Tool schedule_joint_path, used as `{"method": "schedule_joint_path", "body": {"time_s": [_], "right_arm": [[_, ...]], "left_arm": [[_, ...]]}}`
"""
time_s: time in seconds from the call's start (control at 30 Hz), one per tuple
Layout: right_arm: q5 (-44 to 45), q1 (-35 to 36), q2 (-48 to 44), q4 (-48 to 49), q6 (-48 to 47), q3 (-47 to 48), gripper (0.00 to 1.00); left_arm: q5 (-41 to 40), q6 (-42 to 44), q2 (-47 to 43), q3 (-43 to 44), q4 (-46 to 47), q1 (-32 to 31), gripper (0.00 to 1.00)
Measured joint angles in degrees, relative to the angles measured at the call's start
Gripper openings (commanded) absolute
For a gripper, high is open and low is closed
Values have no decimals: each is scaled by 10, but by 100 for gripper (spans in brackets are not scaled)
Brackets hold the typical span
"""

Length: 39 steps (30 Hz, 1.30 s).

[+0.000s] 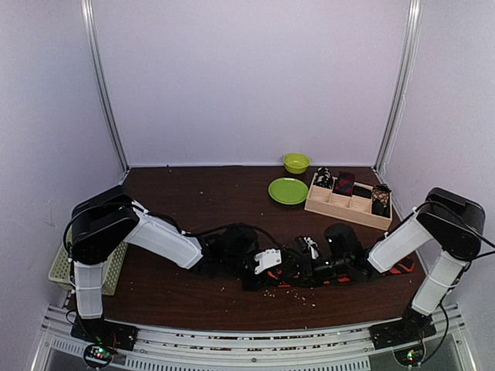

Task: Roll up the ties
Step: Roll the tie at the center of the board.

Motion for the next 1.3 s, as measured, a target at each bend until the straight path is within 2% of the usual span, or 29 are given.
{"method": "schedule_joint_path", "body": {"time_s": [0.1,0.27,0.53,0.67,0.8,0.83,0.87,1.0,1.1,1.3], "right_arm": [[9,-6,-37,-55,-12,-3,25],[25,-17,-64,-130,-44,10,33],[22,-14,-32,-145,-49,42,33],[17,-7,-9,-119,-39,51,25],[17,-1,6,-103,-34,52,7],[17,-1,9,-102,-31,52,1],[16,-1,12,-102,-33,52,0],[18,1,15,-104,-42,54,0],[24,0,19,-103,-50,54,0],[19,-1,31,-86,-63,50,0]], "left_arm": [[0,1,0,0,0,0,35],[0,2,0,0,0,0,35],[0,3,0,1,-2,0,36],[0,3,0,1,-2,0,35],[0,2,0,1,-2,0,36],[0,2,0,1,-2,0,38],[0,2,0,1,-1,0,40],[-4,0,0,0,4,0,58],[-12,-13,-1,-21,45,2,68],[-7,-65,-21,-138,209,14,73]]}}
